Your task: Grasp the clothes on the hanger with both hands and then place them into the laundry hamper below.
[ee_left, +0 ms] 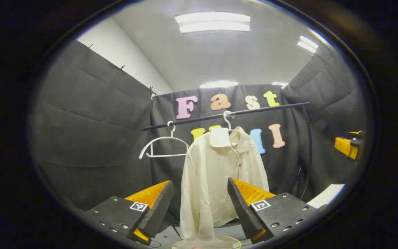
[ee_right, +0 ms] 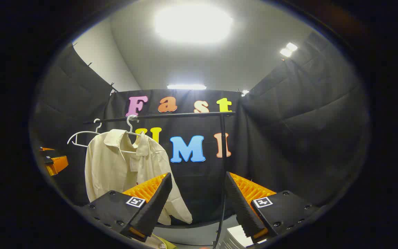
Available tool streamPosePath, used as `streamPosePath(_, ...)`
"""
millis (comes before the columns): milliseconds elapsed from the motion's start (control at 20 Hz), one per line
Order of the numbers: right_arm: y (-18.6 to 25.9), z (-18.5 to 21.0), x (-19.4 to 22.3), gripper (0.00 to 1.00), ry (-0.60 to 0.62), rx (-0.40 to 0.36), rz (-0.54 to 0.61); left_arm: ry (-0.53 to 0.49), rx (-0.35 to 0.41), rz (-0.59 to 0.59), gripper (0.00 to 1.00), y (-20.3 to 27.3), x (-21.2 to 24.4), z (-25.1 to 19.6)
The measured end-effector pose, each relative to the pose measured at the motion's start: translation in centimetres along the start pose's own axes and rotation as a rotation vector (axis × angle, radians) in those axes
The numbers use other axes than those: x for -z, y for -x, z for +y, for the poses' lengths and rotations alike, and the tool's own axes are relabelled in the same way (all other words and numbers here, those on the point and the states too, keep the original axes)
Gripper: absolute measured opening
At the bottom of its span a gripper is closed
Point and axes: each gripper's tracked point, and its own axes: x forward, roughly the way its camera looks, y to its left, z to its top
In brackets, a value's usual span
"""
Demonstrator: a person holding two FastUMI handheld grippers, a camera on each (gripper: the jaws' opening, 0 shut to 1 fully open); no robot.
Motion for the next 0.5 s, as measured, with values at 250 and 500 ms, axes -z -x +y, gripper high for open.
streamPosePath(250, 0.1, 0.1, 0.1, 0.97, 0.011, -0.007, 0.001, 0.009, 0.001, -0.003, 0.92, -0.8, 0.4, -0.6)
streamPosePath(500, -0.1, 0.0, 0.3, 0.97, 0.016, -0.007, 0.005, 0.004, 0.0, 0.008, 0.92, 0.3, 0.3, 0.2)
